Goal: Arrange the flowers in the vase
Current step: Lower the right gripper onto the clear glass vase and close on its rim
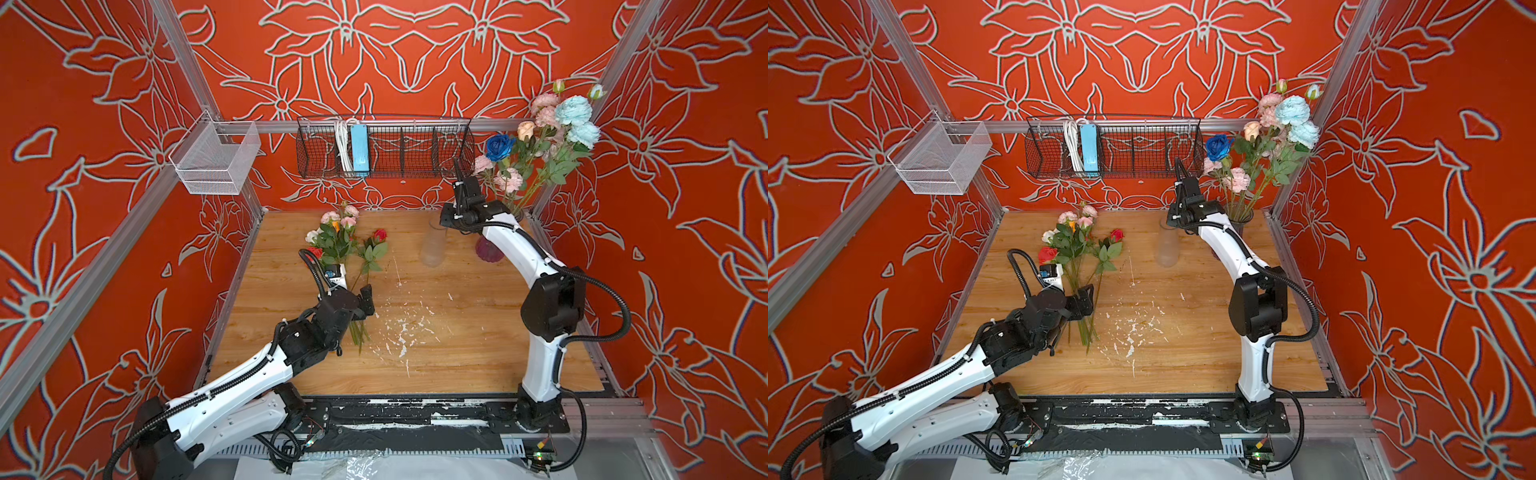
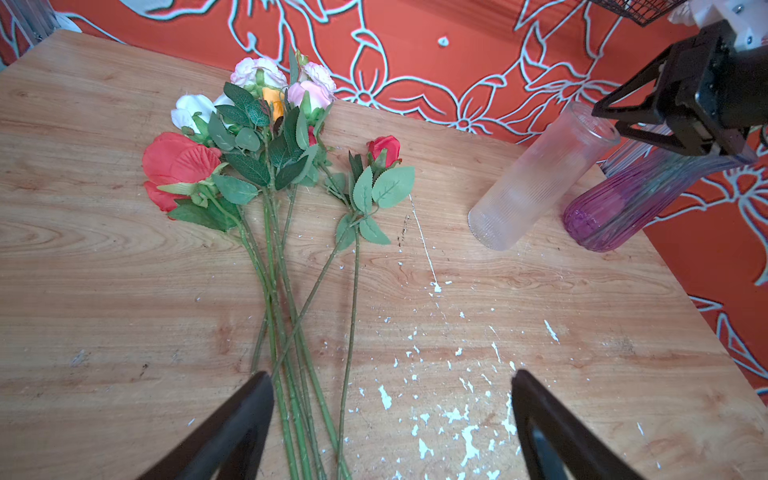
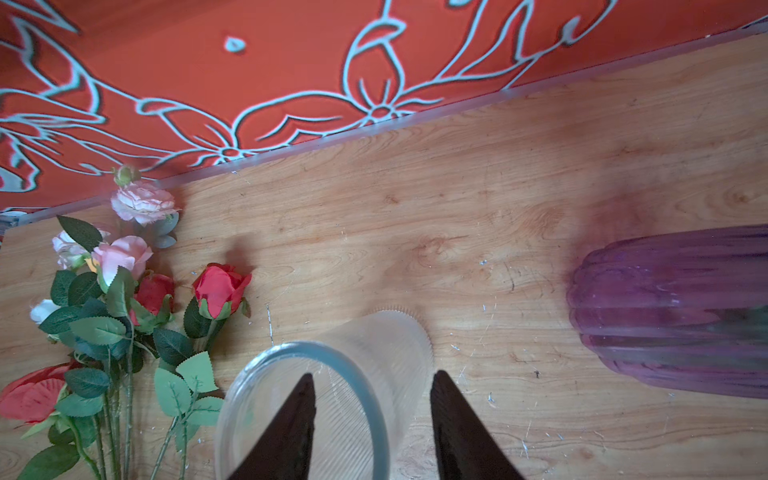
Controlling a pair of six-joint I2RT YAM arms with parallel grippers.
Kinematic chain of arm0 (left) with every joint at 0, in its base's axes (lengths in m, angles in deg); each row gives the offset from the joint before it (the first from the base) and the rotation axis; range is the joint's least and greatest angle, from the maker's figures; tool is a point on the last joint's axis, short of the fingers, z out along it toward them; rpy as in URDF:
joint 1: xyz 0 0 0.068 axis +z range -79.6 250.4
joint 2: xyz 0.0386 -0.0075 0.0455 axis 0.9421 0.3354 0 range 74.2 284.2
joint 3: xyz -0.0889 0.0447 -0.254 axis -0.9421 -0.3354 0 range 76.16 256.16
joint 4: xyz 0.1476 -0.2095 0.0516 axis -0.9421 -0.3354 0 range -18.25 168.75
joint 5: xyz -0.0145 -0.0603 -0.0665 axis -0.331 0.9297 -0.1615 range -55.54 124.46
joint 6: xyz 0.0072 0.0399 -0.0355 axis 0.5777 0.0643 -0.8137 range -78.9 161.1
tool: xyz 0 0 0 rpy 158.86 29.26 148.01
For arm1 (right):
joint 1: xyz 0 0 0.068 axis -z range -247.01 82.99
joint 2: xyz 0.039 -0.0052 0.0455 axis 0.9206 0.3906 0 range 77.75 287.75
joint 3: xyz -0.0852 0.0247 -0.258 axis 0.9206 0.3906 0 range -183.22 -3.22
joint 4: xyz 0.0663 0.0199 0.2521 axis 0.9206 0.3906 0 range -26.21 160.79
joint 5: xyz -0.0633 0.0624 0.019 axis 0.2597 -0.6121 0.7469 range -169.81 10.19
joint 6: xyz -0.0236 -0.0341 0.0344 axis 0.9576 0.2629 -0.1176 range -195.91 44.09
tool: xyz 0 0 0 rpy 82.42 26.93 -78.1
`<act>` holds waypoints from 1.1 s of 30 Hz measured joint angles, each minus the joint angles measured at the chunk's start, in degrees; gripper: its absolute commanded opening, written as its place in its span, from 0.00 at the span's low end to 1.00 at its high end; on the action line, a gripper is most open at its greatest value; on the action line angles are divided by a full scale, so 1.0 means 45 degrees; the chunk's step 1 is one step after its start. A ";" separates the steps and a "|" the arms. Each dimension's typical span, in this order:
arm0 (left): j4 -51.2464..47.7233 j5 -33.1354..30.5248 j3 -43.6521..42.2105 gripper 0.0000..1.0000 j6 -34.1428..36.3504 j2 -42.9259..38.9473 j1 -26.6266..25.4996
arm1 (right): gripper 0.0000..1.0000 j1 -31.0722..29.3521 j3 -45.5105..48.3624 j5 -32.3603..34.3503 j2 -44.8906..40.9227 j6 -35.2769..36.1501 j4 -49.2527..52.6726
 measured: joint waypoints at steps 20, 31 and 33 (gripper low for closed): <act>0.0160 0.0316 0.0000 0.90 0.0019 0.0287 0.0165 | 0.09 0.0136 0.0194 -0.0724 0.0437 -0.0151 -0.0238; -0.0039 0.0321 0.0005 0.89 0.0010 -0.0287 0.0223 | 0.00 0.0136 0.1205 -0.1195 -0.0155 -0.0073 -0.0296; -0.0136 0.0316 0.0005 0.89 0.0010 -0.0505 0.0228 | 0.00 0.0107 0.1418 -0.1200 -0.0384 -0.0039 -0.0214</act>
